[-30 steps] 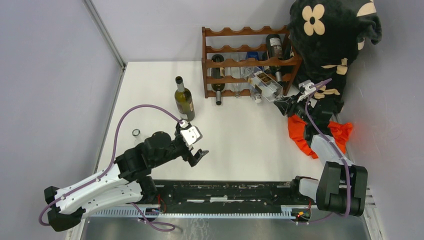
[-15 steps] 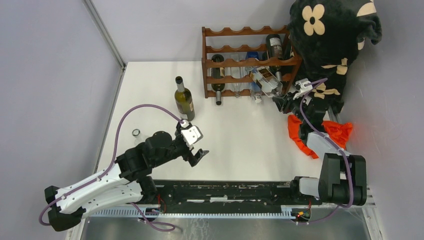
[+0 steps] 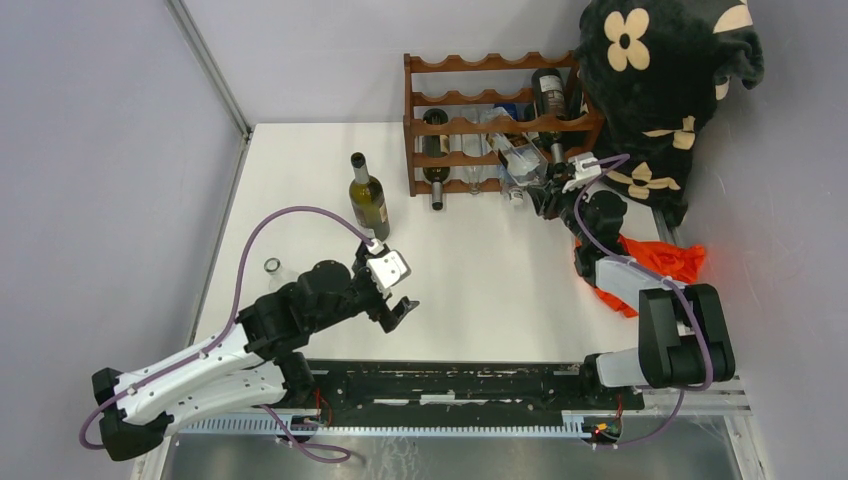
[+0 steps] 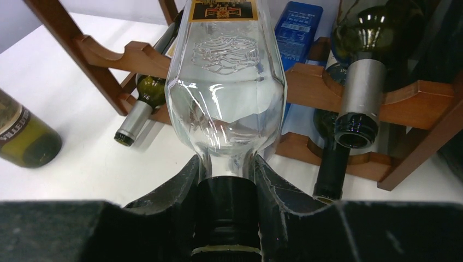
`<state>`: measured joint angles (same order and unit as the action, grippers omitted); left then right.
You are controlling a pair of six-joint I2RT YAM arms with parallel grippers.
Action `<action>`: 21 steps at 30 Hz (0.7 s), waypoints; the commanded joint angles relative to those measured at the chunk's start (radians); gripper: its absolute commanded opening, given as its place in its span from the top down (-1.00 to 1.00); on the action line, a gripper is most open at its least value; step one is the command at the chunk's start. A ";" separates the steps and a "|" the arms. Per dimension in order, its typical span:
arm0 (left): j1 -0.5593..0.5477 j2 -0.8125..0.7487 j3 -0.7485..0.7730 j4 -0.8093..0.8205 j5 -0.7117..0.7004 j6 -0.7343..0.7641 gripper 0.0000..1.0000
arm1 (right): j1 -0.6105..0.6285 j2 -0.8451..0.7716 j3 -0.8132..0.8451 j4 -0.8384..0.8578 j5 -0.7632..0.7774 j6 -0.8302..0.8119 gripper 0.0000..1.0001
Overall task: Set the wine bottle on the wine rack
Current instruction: Place the wine bottle in the wine rack.
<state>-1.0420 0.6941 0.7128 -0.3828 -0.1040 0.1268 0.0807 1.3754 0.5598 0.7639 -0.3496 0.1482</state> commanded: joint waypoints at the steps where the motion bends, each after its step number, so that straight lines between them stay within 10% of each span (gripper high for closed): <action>1: 0.005 0.007 -0.002 0.044 -0.019 -0.001 -1.00 | 0.007 0.023 0.081 0.277 0.101 0.083 1.00; 21: 0.007 0.023 -0.005 0.039 -0.050 0.018 -1.00 | 0.092 0.181 0.241 0.265 0.324 0.161 1.00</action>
<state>-1.0397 0.7101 0.7128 -0.3832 -0.1364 0.1276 0.1612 1.5688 0.7094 0.7990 -0.1131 0.2665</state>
